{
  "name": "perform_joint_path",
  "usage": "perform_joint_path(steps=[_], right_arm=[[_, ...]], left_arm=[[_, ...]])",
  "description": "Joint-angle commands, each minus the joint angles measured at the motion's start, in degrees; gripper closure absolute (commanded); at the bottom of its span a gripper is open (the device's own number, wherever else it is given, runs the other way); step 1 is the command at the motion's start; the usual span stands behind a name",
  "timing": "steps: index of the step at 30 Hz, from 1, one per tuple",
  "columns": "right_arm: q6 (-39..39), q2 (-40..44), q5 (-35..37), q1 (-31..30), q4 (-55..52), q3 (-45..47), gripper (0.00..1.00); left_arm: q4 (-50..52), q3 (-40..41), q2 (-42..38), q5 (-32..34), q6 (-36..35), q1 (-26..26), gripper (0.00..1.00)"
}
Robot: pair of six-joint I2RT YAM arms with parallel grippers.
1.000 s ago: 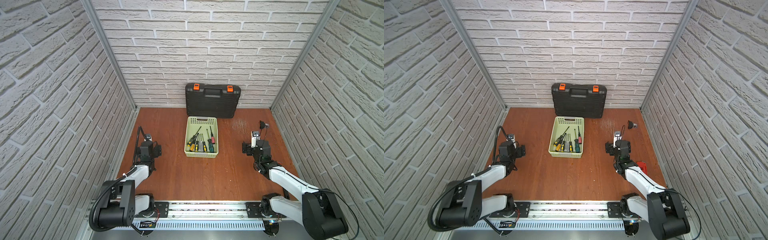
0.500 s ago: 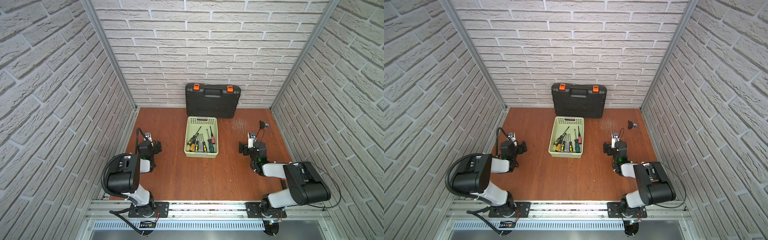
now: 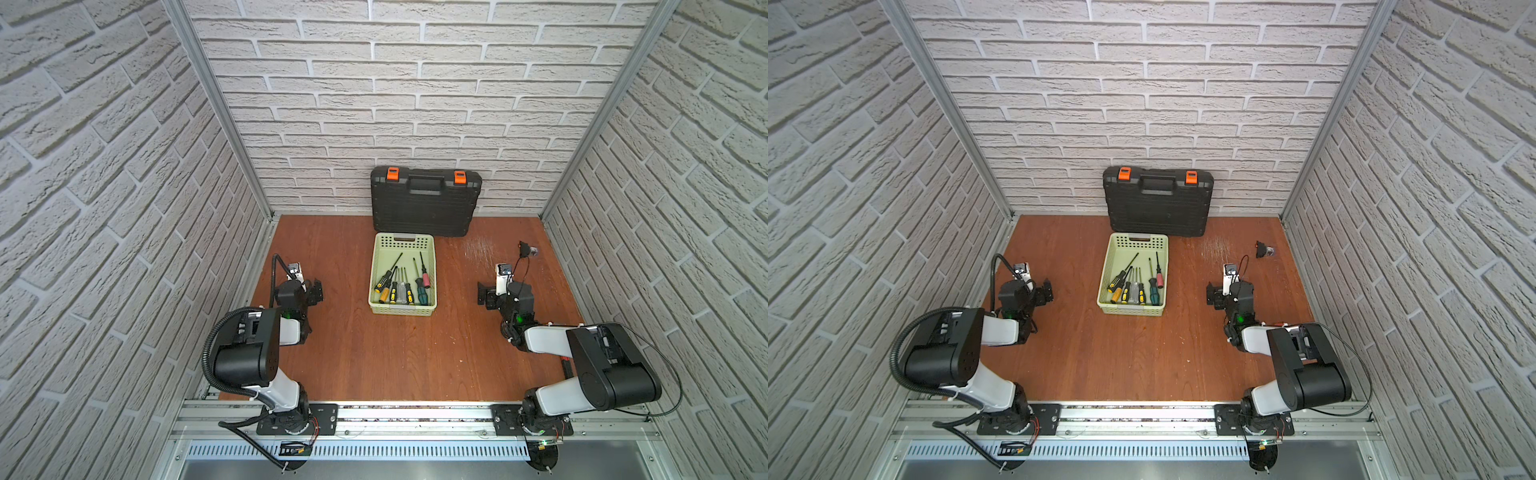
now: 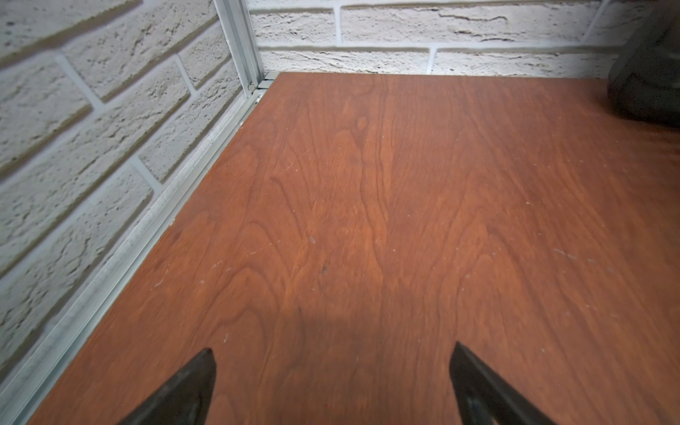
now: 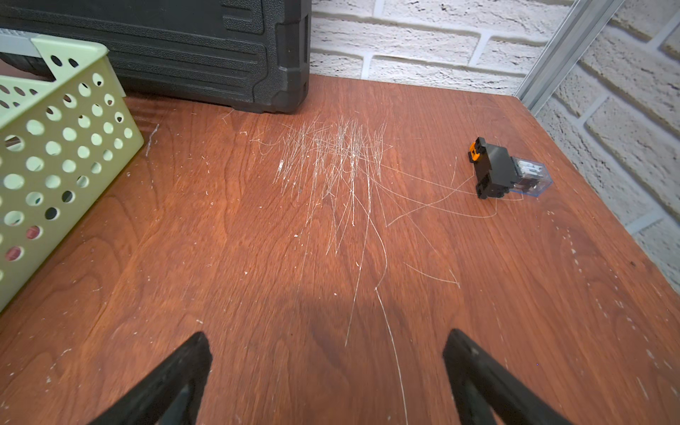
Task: Put the screwdriver in the bin
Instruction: Reset both arms
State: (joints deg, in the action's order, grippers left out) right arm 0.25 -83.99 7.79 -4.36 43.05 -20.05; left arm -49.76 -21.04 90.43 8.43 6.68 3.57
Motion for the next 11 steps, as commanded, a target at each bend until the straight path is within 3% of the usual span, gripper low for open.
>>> perform_joint_path(steps=[1,11], right_arm=[[0.5,0.6,-0.2,0.2,2.5,-0.8,0.01],[0.5,0.7,-0.2,0.1,2.6,-0.8,0.01]], left_arm=[[-4.0,-0.6,-0.3,-0.5,0.1,-0.1,0.02],[-3.7,-0.7,-0.2,-0.5,-0.2,-0.2,0.02]])
